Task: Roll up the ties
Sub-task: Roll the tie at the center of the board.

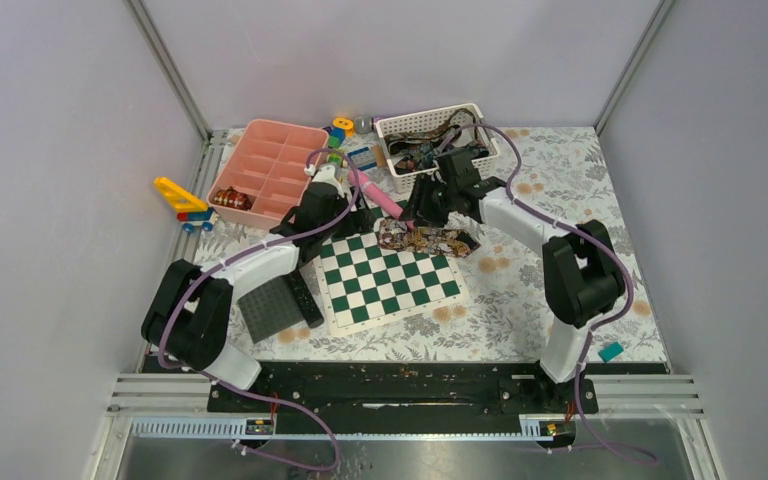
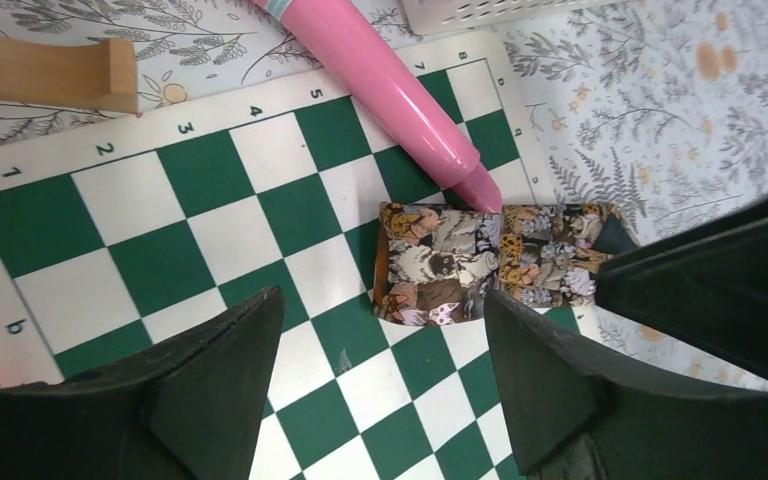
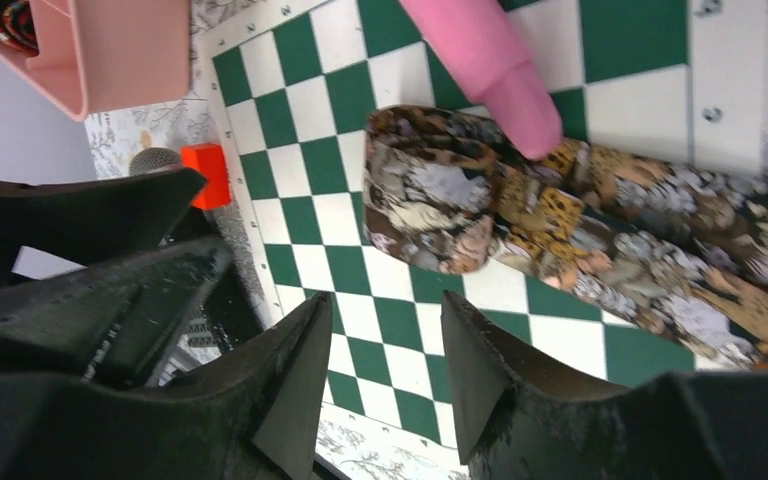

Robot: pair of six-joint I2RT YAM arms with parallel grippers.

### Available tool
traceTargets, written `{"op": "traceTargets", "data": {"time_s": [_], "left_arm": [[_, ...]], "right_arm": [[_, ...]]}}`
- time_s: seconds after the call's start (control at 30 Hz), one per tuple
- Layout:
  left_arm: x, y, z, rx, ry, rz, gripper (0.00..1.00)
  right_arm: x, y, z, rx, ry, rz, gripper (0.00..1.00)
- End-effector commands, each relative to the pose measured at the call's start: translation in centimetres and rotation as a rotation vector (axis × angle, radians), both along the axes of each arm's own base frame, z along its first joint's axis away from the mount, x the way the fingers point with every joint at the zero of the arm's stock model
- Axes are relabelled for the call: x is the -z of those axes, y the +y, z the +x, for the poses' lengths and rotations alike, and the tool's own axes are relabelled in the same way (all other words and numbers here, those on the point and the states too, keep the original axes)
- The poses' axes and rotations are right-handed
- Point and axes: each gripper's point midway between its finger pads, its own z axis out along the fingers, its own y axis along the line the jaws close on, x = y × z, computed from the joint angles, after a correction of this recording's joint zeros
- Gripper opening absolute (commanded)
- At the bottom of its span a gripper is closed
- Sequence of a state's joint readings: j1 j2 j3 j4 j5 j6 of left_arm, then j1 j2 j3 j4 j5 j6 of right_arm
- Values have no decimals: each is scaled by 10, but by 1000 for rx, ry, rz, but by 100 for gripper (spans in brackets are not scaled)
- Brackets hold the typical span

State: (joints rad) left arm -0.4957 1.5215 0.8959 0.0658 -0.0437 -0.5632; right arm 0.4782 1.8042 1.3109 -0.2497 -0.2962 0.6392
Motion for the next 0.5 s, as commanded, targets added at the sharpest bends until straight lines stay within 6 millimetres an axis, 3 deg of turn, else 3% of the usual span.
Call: {"op": "traceTargets", "data": {"time_s": [0.0,0.17,0.47], "left_arm": [[-25,-23,12,41,-80,-183,76],[-16,-29,15,53,-61,-204,79],[0,-32,14,58,-23,-203,80]], "right_arm": [[-17,28,15,-71,-42,61,50],[3,31,20,-70,4,33,42],[31,34,16,-80,61,3,41]]}}
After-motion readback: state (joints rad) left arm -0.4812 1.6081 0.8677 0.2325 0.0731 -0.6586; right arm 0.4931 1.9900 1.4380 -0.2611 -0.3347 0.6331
